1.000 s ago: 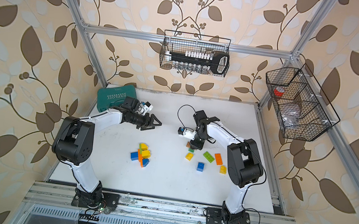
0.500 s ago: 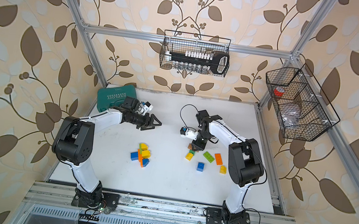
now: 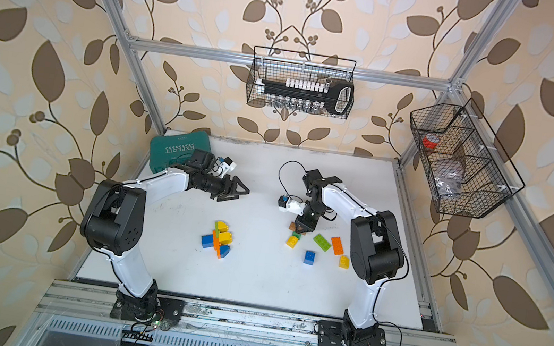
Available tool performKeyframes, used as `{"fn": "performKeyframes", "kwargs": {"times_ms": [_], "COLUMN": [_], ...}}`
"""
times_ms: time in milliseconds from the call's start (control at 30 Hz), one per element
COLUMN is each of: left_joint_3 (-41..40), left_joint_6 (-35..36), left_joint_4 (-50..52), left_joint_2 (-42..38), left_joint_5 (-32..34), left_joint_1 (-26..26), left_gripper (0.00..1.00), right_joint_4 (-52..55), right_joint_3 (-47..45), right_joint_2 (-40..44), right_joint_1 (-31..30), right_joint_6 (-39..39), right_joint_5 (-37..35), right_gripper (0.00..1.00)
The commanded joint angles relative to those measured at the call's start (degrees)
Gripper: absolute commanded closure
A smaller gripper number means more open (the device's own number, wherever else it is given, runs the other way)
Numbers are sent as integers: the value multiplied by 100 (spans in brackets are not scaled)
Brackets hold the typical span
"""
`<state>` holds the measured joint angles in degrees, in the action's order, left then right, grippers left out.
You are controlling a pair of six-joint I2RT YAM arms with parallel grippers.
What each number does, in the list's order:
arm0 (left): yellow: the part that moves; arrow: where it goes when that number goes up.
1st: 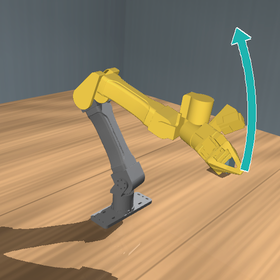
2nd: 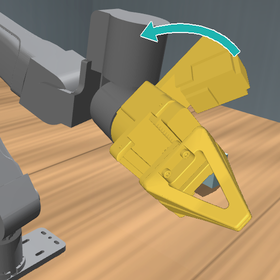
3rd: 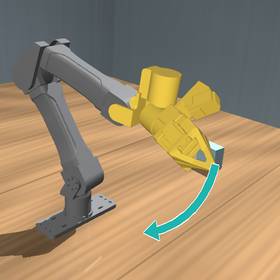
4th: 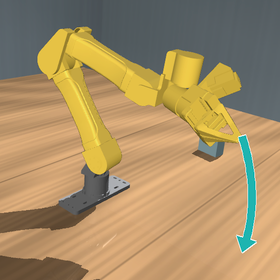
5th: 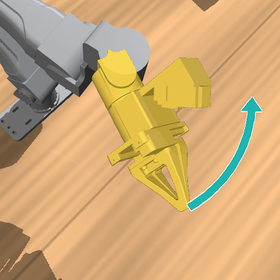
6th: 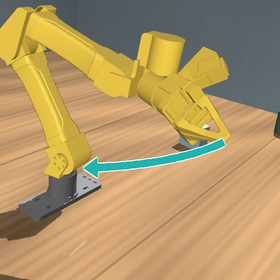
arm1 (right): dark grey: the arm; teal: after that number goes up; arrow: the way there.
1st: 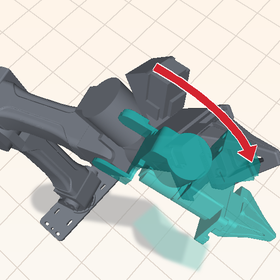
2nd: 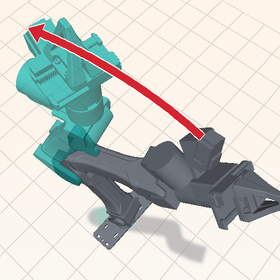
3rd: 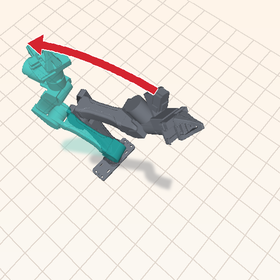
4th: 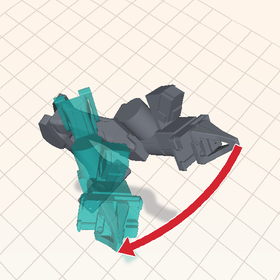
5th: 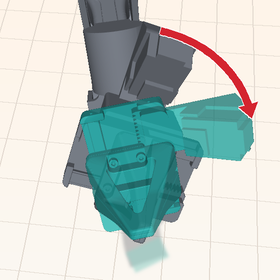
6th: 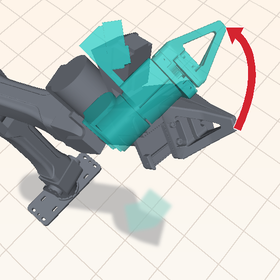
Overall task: Assemble a fork with lego
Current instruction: Assemble the lego brick with the lego brick.
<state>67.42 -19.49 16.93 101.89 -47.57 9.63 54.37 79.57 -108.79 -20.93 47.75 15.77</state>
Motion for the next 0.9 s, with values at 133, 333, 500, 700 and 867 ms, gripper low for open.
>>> {"fn": "performKeyframes", "kwargs": {"times_ms": [133,333,500,700,867], "left_joint_3": [165,159,158,139,131], "left_joint_6": [76,53,59,-9,-10], "left_joint_4": [28,5,8,-58,-71], "left_joint_2": [-153,-151,-141,-116,-116], "left_joint_5": [-121,-138,-155,-208,-209], "left_joint_1": [-58,-58,-58,-58,-53], "left_gripper": [27,27,28,29,29], "right_joint_4": [361,301,-119,-886,-919], "right_joint_3": [-104,-254,-680,-1318,-1422], "right_joint_2": [-183,-169,-24,445,440], "right_joint_1": [-12,-100,-182,-241,-432], "right_joint_6": [-31,15,14,2,0], "right_joint_5": [273,38,-253,-577,-636], "right_gripper": [71,71,71,72,72]}}
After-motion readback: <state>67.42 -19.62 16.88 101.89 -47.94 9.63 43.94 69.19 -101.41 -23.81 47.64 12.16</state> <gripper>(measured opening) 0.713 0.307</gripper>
